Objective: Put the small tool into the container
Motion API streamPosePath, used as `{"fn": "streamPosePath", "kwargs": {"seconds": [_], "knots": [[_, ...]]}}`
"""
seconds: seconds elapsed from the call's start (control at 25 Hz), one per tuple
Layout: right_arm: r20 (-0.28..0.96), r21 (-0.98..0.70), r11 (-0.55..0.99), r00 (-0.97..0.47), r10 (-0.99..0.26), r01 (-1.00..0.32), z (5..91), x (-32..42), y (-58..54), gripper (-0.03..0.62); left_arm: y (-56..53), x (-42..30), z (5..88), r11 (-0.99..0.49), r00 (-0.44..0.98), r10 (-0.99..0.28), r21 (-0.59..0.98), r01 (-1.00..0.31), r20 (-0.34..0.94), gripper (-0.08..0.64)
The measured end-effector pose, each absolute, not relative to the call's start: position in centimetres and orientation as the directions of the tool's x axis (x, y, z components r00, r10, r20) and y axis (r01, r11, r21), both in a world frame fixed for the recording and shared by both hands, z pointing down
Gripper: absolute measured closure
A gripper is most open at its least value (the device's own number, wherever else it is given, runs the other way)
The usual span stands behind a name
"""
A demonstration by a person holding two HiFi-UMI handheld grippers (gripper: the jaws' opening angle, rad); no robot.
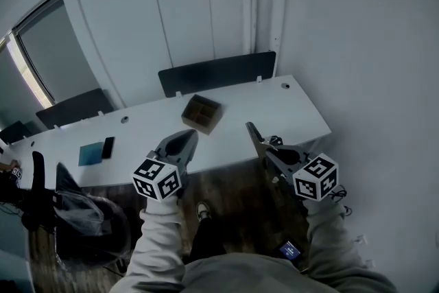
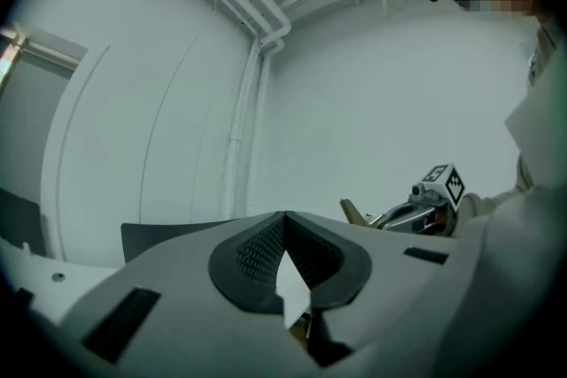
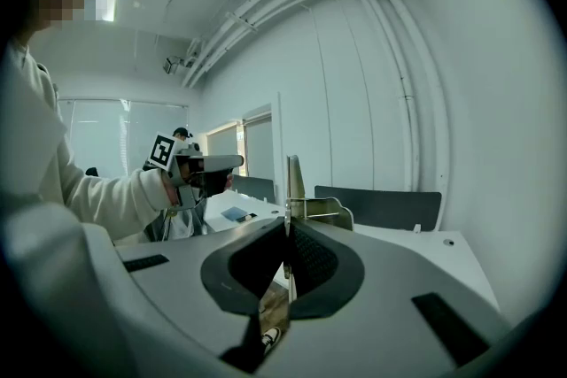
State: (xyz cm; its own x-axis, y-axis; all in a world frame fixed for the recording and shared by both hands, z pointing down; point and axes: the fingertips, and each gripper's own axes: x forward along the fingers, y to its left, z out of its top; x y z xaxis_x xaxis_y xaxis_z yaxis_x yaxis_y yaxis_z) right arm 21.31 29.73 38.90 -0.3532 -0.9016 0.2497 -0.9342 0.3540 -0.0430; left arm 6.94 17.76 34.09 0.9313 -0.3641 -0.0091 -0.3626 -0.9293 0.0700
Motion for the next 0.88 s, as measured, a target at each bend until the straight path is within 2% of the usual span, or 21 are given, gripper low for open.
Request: {"fn": "streamPosePath", "kwargs": {"seconds": [0.12, 0.32, 0.4, 0.88], "knots": [[0.275, -0.023, 0.365, -0.357, -0.893, -0.931, 40.0, 21.5, 26.7, 0.571, 13.8, 7.1, 36.4, -0.930, 0.935, -0.354, 0.122, -0.348, -0.031, 0.558], [0.287, -0.111, 0.343, -0.360, -0.888, -0.933, 42.7, 21.7, 18.3, 0.571, 6.8, 7.6, 42.7, -0.945, 0.960, -0.278, 0.167, -0.280, 0.034, 0.558], [0.307, -0.120, 0.345, -0.366, -0.879, -0.931, 42.8, 21.4, 15.5, 0.571, 3.6, 7.4, 43.2, -0.933, 0.955, -0.295, 0.201, -0.297, 0.043, 0.558], [0.326, -0.178, 0.305, -0.349, -0.879, -0.936, 43.2, 22.8, 1.2, 0.571, -11.7, 7.1, 41.9, -0.941, 0.954, -0.286, 0.163, -0.296, 0.086, 0.558]]}}
